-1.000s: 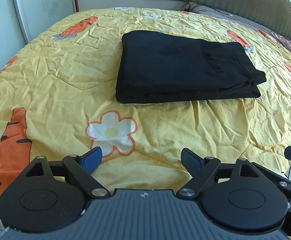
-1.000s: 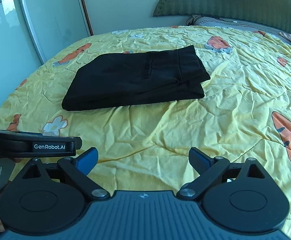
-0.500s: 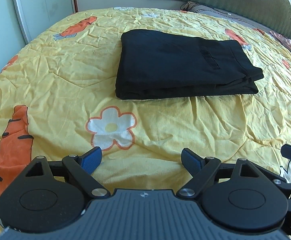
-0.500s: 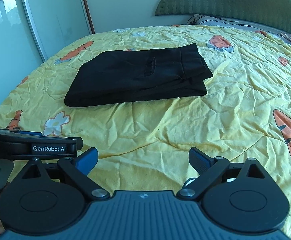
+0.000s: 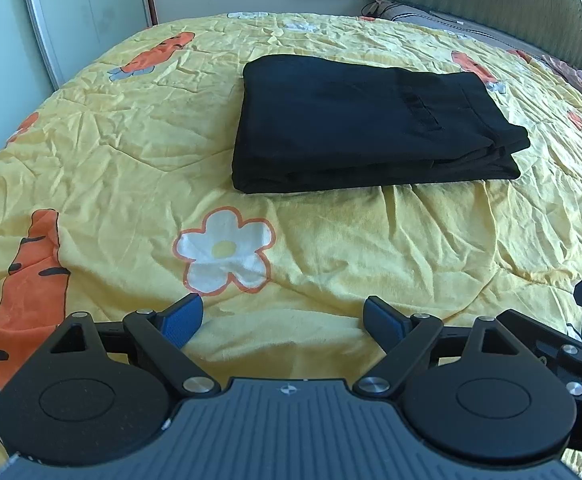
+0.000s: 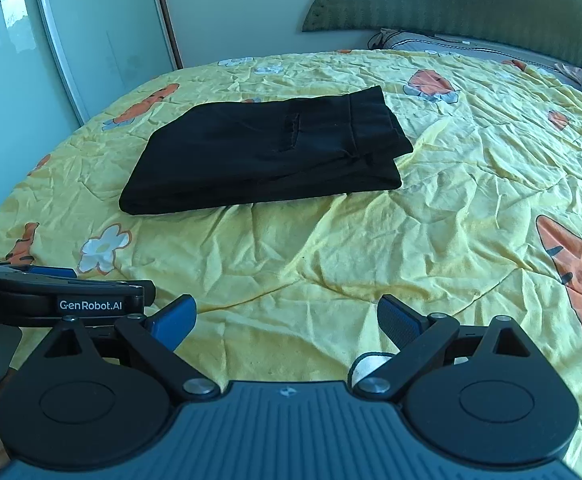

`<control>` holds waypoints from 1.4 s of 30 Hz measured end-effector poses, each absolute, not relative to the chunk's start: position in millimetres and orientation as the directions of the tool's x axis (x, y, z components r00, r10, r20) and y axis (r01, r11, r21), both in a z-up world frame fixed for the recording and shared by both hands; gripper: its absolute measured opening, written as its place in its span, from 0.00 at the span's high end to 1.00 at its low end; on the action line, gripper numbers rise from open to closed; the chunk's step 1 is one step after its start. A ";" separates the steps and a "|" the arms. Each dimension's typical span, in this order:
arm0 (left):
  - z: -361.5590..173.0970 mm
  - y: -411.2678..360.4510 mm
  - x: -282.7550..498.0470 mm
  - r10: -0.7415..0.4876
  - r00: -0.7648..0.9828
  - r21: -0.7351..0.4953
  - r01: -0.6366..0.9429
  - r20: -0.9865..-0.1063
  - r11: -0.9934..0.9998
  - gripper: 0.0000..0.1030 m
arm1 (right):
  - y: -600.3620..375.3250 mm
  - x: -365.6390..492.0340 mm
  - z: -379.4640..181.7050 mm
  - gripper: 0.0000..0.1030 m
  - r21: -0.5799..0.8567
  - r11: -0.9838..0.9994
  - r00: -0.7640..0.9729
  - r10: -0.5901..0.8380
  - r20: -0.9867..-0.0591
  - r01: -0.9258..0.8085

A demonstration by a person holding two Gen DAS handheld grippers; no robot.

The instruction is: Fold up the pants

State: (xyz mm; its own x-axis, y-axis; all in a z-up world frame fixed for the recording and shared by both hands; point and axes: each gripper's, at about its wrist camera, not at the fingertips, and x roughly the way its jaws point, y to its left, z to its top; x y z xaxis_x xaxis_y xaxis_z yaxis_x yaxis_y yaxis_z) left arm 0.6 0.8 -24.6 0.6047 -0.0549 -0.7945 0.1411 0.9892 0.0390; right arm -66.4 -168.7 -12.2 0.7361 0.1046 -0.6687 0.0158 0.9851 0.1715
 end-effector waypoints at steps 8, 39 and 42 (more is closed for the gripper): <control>-24.7 2.2 -0.7 -0.055 0.606 0.037 0.138 -0.794 0.990 0.14 | -169.1 -66.8 -12.5 0.05 0.164 0.986 0.733 0.100 -0.673 0.016; -25.1 3.1 -2.6 -0.061 0.605 0.030 0.138 -0.794 0.990 0.13 | -167.9 -66.6 -15.4 0.05 0.168 0.986 0.728 0.108 -0.677 0.010; -23.9 10.2 -0.6 -0.077 0.601 0.001 0.128 -0.796 0.992 0.13 | -168.0 -64.4 -16.2 0.05 0.174 0.985 0.726 0.120 -0.677 -0.001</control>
State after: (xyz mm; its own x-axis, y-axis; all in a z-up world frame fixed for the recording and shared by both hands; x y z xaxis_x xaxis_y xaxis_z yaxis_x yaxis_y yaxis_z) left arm -0.6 10.2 -23.9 0.6005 -0.0772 -0.7959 0.1285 0.9917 0.0007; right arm -64.4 -168.0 -16.2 0.7258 0.1202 -0.6774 -0.0009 0.9848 0.1738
